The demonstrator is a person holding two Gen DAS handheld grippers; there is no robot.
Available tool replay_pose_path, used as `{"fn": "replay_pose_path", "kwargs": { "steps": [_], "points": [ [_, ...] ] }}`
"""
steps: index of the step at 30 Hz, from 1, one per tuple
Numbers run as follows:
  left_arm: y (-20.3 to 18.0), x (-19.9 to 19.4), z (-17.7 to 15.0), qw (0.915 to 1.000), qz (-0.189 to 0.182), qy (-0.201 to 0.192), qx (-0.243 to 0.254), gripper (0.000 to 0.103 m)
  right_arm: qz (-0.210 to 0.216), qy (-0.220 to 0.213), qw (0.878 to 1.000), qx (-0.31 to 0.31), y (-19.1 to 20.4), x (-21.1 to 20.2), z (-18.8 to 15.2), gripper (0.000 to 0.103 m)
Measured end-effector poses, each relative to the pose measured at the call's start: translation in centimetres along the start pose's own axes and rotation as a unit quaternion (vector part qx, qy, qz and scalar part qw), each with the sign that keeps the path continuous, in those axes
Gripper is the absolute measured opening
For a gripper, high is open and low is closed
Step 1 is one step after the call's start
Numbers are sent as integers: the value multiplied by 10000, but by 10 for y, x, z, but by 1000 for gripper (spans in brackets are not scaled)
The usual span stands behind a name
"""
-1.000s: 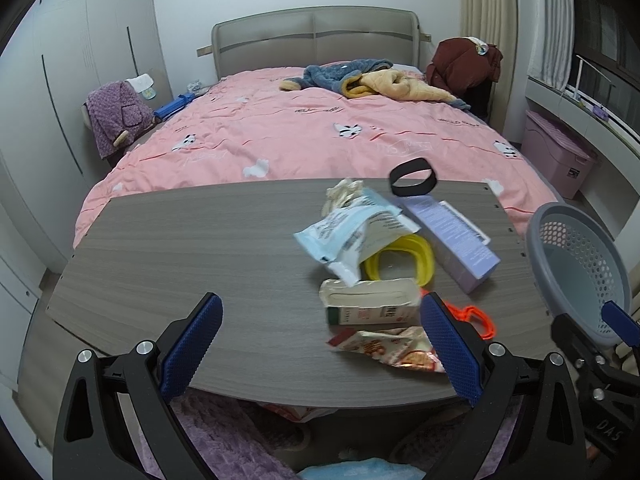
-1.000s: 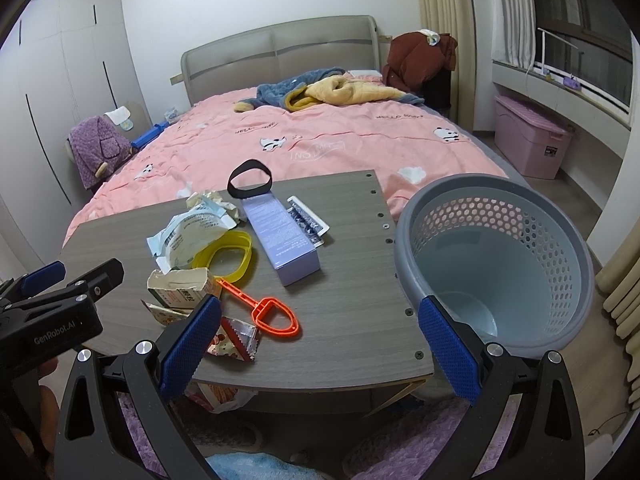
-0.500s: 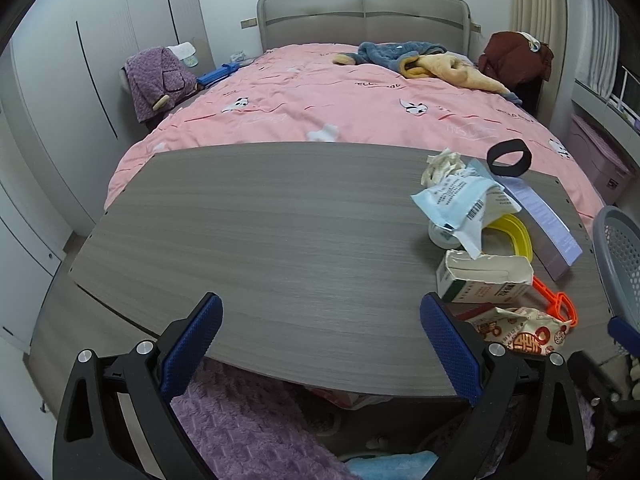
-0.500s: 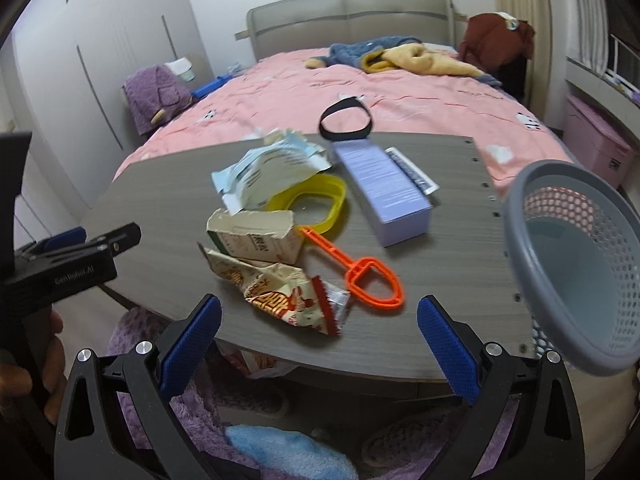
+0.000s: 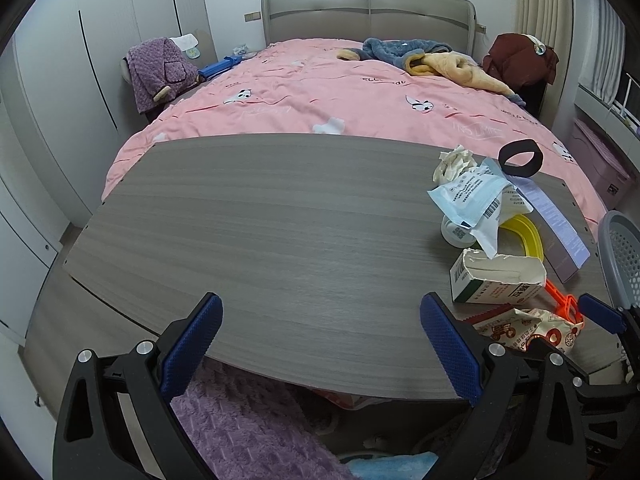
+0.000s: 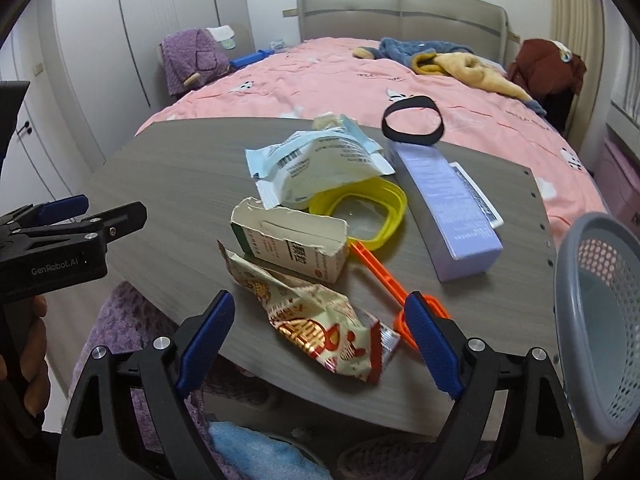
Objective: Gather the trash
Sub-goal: 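Grasp the red-white snack wrapper with the right gripper, then lift the snack wrapper with the right gripper while the left gripper approaches the white milk carton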
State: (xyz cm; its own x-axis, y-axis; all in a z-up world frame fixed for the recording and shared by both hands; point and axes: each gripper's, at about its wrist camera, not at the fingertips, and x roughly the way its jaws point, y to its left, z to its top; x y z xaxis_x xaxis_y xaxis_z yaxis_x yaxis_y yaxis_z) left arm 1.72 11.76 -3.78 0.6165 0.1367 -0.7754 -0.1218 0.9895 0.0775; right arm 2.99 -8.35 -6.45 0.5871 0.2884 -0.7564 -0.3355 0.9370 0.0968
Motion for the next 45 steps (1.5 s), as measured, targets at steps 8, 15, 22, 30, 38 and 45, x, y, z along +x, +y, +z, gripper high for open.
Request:
{"fn": "replay_pose_path", "kwargs": {
  "steps": [8, 15, 22, 30, 38, 45],
  "points": [
    [7, 1, 0, 10000, -32, -10, -71, 95, 30, 327, 9991, -264, 7, 24, 0, 74],
    [8, 1, 1, 9999, -46, -6, -94, 95, 111, 428, 9979, -466, 15, 31, -1, 53],
    [9, -3, 0, 9999, -45, -49, -101, 95, 362, 263, 9977, -503, 20, 18, -8, 45],
    [5, -11, -1, 9997, -202, -102, -59, 95, 506, 27, 9987, 51, 8, -19, -23, 44],
    [-21, -2, 1, 9976, -616, -80, 297, 95, 286, -279, 9969, 676, -35, -60, -35, 44],
    [-25, 35, 18, 9975, -630, -33, 312, 95, 244, -414, 9947, 904, -48, -72, -37, 44]
  ]
}}
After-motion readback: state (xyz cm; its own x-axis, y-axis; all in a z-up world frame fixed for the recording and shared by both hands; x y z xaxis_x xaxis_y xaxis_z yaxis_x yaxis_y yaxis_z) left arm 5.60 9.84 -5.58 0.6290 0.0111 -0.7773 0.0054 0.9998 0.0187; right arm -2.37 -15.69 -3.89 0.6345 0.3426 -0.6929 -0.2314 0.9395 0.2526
